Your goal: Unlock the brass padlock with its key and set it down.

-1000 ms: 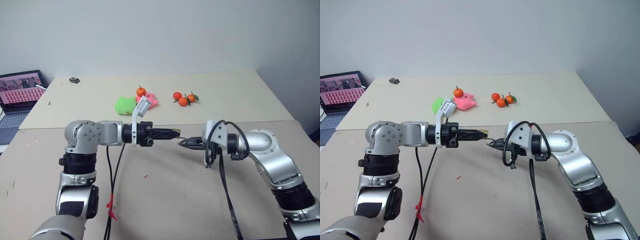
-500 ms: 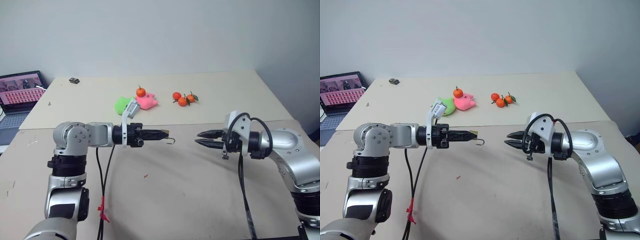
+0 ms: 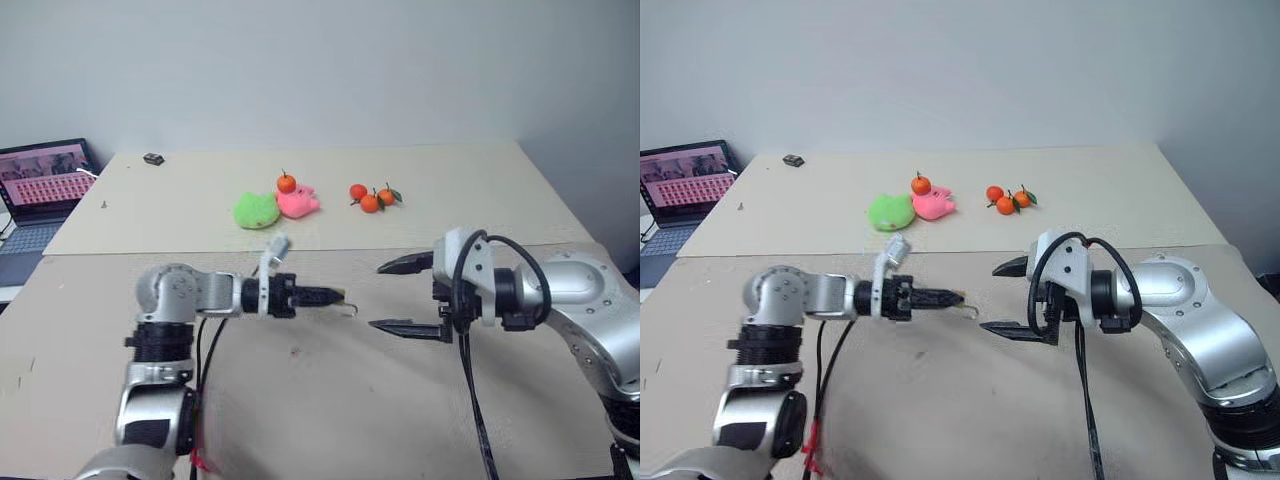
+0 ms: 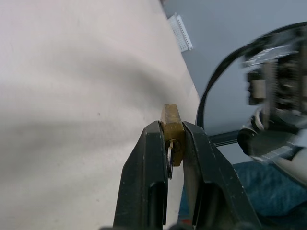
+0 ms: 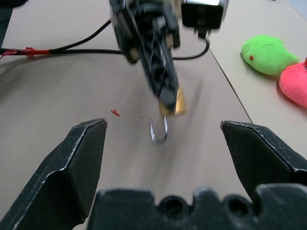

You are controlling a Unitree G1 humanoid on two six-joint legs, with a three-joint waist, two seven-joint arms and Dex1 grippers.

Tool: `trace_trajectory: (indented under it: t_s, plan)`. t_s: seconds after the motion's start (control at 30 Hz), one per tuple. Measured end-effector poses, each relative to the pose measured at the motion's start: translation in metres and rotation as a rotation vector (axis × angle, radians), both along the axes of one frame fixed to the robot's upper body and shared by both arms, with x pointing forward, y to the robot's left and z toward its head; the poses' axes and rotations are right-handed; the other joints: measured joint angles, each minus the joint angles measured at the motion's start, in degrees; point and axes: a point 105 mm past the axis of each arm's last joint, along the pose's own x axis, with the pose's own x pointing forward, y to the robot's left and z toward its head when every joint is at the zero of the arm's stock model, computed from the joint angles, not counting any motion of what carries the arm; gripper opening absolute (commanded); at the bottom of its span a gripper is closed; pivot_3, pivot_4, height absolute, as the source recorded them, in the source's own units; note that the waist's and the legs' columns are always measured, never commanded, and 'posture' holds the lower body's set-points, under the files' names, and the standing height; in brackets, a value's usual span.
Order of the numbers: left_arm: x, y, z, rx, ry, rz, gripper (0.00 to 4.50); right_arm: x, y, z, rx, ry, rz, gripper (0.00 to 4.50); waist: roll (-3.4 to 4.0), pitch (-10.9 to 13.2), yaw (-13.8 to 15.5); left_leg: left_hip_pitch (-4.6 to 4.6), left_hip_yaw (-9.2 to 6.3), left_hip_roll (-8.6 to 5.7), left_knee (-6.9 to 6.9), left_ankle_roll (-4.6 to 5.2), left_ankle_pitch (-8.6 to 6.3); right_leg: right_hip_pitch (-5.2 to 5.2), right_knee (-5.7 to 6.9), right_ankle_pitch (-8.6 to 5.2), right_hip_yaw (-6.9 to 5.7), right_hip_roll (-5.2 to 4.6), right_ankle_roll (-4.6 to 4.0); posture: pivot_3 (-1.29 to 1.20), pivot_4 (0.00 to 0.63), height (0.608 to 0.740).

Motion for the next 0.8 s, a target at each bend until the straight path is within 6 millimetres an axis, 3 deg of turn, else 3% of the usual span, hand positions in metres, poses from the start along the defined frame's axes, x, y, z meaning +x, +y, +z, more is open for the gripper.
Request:
trace_trajectory:
  t_s: [0.17, 0.27, 0.53, 0.7, 0.8]
  plan:
    - [0.005, -0.008, -0.005, -0.002, 0.039, 0.052, 0.04, -0.010, 0.004, -0.004, 0.003, 0.020, 0.001, 4.47, 0.02, -0.01, -0.17, -0.01, -0.10, -0.02, -0.04, -0.06, 0.04, 0.07, 0.05, -0.01, -0.01, 0.02, 0.01, 0.00, 0.150, 0.660]
    - [0.003, -0.018, -0.018, 0.030, 0.088, 0.073, 0.04, -0.011, 0.007, -0.001, 0.007, 0.000, -0.008, 4.47, 0.02, -0.01, -0.18, -0.01, -0.15, -0.12, -0.02, -0.15, 0.09, 0.08, 0.05, 0.01, -0.02, -0.06, 0.06, 0.00, 0.150, 0.660]
    - [0.005, -0.017, -0.038, 0.098, 0.165, 0.158, 0.04, -0.010, 0.008, 0.002, 0.023, -0.012, -0.034, 4.47, 0.00, 0.00, -0.34, -0.03, -0.23, -0.17, -0.08, -0.30, 0.18, 0.08, 0.05, 0.03, -0.03, -0.06, 0.08, 0.00, 0.150, 0.660]
    - [0.004, -0.009, -0.048, 0.135, 0.210, 0.197, 0.03, -0.008, 0.008, 0.005, 0.026, -0.029, -0.047, 4.50, 0.00, 0.00, -0.32, -0.04, -0.25, -0.17, -0.08, -0.35, 0.20, 0.08, 0.05, 0.03, -0.03, -0.07, 0.08, 0.00, 0.150, 0.660]
    - [0.006, 0.017, -0.051, 0.195, 0.210, 0.242, 0.03, -0.007, 0.009, 0.004, 0.021, -0.034, -0.051, 4.50, 0.00, 0.00, -0.44, 0.00, -0.32, -0.16, -0.12, -0.40, 0.23, 0.06, 0.10, 0.02, -0.05, -0.04, 0.09, 0.00, 0.150, 0.660]
